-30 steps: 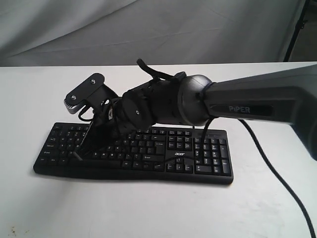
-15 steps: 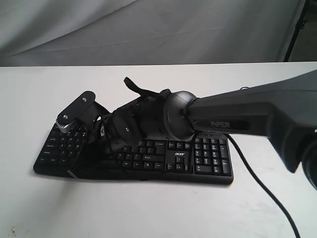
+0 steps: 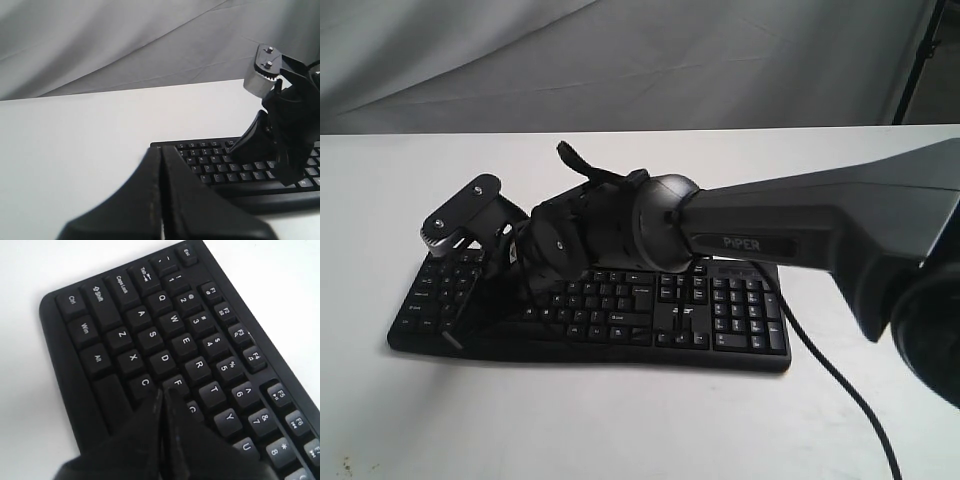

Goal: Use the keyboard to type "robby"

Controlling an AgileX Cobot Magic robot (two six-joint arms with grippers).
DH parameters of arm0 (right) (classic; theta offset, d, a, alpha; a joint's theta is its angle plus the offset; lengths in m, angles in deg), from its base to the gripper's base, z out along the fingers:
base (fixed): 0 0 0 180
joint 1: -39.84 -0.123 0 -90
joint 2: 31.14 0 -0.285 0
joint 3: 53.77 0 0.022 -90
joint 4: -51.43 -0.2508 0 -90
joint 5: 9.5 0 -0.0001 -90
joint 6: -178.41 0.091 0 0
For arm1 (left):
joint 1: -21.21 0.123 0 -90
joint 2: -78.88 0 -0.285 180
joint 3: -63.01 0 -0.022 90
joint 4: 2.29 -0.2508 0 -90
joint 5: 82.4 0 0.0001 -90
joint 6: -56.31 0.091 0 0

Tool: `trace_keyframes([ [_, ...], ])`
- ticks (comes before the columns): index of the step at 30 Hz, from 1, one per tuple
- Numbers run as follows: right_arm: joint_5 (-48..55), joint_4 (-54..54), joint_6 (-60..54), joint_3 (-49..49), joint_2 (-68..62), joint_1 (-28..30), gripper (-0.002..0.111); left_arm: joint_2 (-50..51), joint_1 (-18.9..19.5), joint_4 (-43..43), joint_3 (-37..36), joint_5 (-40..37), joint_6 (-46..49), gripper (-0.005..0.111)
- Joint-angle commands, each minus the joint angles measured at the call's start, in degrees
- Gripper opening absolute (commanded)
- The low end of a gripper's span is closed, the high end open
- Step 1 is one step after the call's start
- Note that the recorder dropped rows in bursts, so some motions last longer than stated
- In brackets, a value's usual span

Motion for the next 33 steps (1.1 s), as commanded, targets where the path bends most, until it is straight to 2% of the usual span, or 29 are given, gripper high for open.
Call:
trace_keyframes([
  [1, 2.29, -0.21, -0.23, 0.49, 0.0, 0.71, 0.0, -0.2, -0.36, -0.27, -0.25, 0.31, -0.16, 0.0],
  [33, 1.46, 0.94, 0.28, 0.14, -1.8, 1.42, 0.0, -0.2, -0.36, -0.27, -0.25, 0.31, -0.16, 0.0],
])
